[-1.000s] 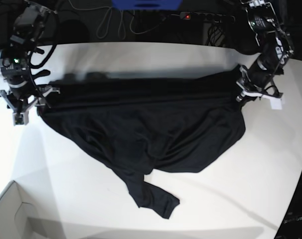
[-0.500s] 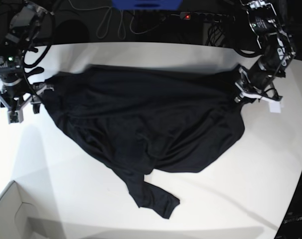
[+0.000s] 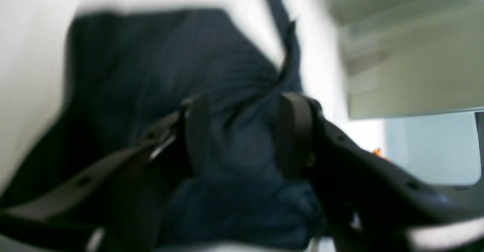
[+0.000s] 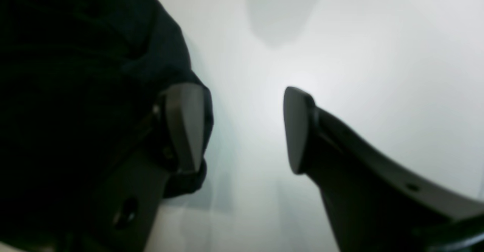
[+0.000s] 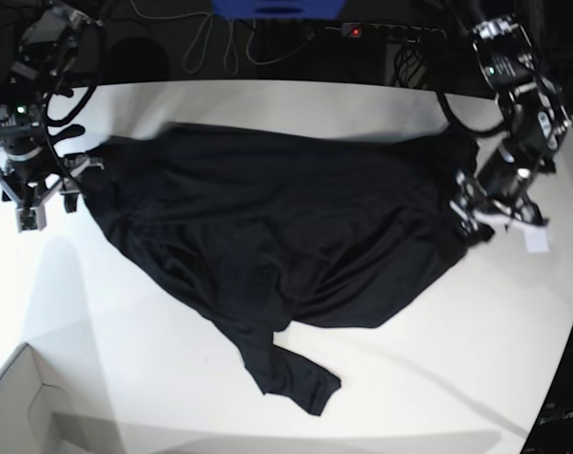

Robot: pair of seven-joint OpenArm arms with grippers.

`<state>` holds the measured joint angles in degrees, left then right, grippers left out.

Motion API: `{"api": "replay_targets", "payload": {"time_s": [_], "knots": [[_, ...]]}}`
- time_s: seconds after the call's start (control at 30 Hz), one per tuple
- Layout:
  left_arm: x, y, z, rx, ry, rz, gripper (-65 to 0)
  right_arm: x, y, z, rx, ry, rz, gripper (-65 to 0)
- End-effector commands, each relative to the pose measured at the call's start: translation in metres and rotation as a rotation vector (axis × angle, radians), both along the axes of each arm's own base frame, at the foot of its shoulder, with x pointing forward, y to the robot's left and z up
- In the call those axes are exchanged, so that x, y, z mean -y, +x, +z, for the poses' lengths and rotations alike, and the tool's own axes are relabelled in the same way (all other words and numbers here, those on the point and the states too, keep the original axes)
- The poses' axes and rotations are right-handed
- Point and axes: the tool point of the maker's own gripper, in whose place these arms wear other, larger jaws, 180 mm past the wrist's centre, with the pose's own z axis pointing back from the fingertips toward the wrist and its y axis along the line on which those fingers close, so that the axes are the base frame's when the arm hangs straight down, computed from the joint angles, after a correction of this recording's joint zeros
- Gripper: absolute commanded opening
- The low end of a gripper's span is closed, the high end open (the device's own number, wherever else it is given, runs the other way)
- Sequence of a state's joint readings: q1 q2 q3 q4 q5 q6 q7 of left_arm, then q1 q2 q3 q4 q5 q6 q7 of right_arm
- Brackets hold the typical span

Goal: Layout the t-shirt on the table in an organized manner, then fold the t-shirt properly
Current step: 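Release both grippers and regrasp the shirt at new edges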

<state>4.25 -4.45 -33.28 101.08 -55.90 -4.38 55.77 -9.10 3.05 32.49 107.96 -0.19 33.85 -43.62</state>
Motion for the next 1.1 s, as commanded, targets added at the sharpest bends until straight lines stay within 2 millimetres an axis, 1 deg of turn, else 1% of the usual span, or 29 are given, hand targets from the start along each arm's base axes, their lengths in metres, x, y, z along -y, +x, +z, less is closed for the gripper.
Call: {"api": "replay_targets", "payload": {"time_s": [0.0, 0.1, 0.17, 0.2, 0.27, 0.3, 0.37, 0.43, 0.57, 0.67, 0.8, 0.83, 0.93, 0.97, 1.03, 1.07], "knots": [[-0.004, 0.013, 0.006, 0.018, 0.011, 0.011, -36.2, 0.000, 0.003, 0.008, 0.030, -0.012, 0.018, -31.0], [-0.017, 0.048, -0.008, -0.018, 0.045, 0.058, -36.2, 0.000, 0.000, 0.006, 0.021, -0.012, 0.020, -31.0], [-0.025, 0.069, -0.022, -0.054, 0.053, 0.093, -36.2, 0.000, -0.001, 0.005, 0.018, -0.012, 0.020, -31.0], [-0.025, 0.079, -0.029, -0.072, 0.057, 0.100, -36.2, 0.000, -0.001, 0.004, 0.016, -0.011, 0.019, -31.0], [-0.021, 0.098, -0.039, -0.099, 0.077, 0.097, -36.2, 0.000, -0.001, 0.004, 0.016, -0.011, 0.019, -31.0], [-0.014, 0.108, -0.047, -0.117, 0.088, 0.082, -36.2, 0.000, -0.001, 0.004, 0.016, -0.011, 0.019, -31.0], [0.000, 0.120, -0.060, -0.154, 0.129, 0.049, -36.2, 0.000, -0.002, 0.004, 0.015, -0.011, 0.019, -31.0], [0.009, 0.127, -0.071, -0.176, 0.185, 0.023, -36.2, 0.000, -0.002, 0.004, 0.015, -0.011, 0.019, -31.0], [0.019, 0.133, -0.086, -0.170, 0.332, -0.002, -36.2, 0.000, -0.002, 0.004, 0.015, -0.011, 0.019, -31.0], [0.019, 0.135, -0.093, -0.154, 0.424, -0.003, -36.2, 0.000, -0.002, 0.004, 0.015, -0.011, 0.019, -31.0], [0.012, 0.128, -0.116, -0.208, 0.483, -0.015, -37.6, 0.000, 0.000, 0.005, 0.018, -0.010, 0.019, -31.0], [0.011, 0.129, -0.118, -0.218, 0.489, -0.022, -41.5, -0.001, 0.001, 0.005, 0.021, -0.009, 0.022, -31.0], [0.004, 0.128, -0.120, -0.228, 0.480, -0.003, -65.0, -0.015, 0.007, 0.004, 0.020, -0.001, 0.063, -31.0], [-0.012, 0.127, -0.113, -0.218, 0.483, 0.032, -65.0, -0.019, 0.008, 0.003, 0.018, 0.002, 0.075, -31.0], [-0.034, 0.124, -0.099, -0.190, 0.456, 0.098, -62.1, -0.025, 0.009, 0.002, 0.016, 0.006, 0.094, -31.0], [-0.043, 0.120, -0.092, -0.180, 0.427, 0.130, -63.7, -0.029, 0.011, 0.002, 0.016, 0.009, 0.106, -31.0]]}}
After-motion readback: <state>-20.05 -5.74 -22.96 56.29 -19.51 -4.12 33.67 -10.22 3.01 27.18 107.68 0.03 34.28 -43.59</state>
